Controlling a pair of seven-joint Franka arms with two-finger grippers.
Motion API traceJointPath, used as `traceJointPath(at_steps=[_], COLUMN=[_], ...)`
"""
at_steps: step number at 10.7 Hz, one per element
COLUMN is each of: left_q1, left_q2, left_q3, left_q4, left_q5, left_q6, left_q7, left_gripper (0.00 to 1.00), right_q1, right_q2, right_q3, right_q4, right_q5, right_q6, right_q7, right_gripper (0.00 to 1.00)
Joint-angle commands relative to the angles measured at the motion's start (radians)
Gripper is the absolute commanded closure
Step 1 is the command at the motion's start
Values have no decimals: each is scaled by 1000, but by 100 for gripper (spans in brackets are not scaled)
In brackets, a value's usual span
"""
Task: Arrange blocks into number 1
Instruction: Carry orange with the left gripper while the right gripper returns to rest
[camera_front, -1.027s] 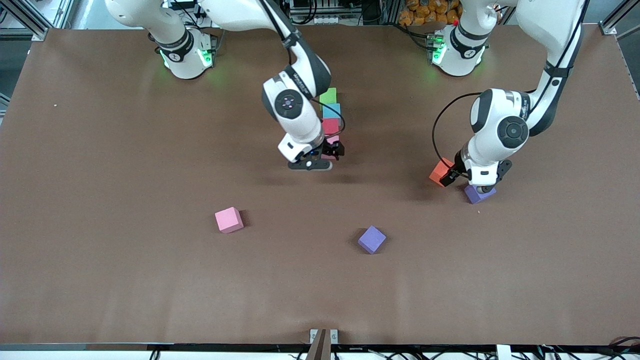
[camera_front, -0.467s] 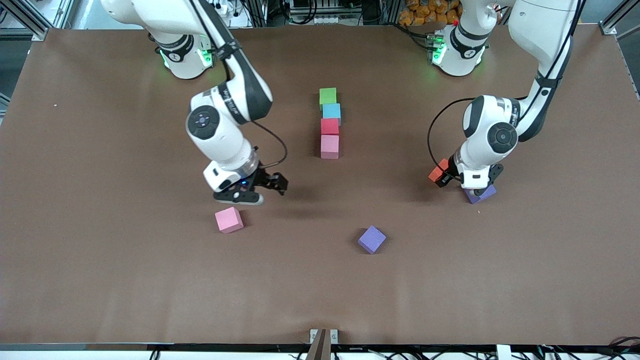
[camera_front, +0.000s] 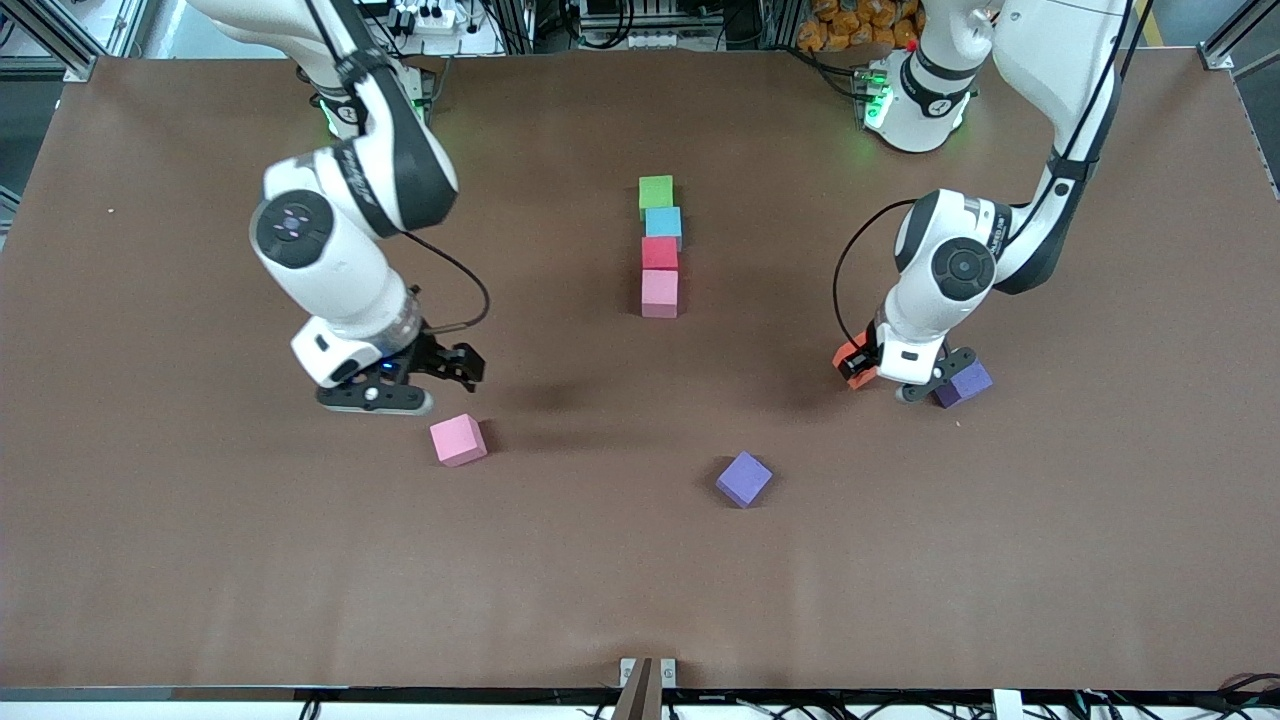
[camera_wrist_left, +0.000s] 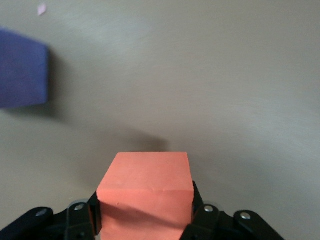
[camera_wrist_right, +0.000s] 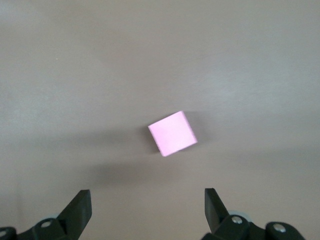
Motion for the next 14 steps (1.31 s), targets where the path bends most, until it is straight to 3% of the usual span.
traceJointPath(at_steps=[1, 2, 5, 11, 14], left_q1=[-70, -105, -192, -300, -364], left_q2=[54, 77, 122, 179, 217], left_q3=[7, 7, 10, 10, 11], left_q4=[108, 149, 232, 323, 386], left_q5=[25, 25, 27, 11, -30], left_q6=[-6, -12, -28, -32, -32], left_q7=[67, 79, 105, 194, 185], left_gripper=[100, 100, 100, 100, 100], right_q1=[-162, -211, -280, -442, -446], right_q2=[-57, -57, -62, -91, -91], right_q3=[126, 155, 167, 279, 278], right_q4=[26, 69, 149, 187, 209], right_q5=[-32, -32, -31, -32, -55], right_q6=[-96, -168, -289, -331, -340], right_q7=[-62, -100, -166, -218, -221], right_gripper=[0, 0, 0, 0, 0])
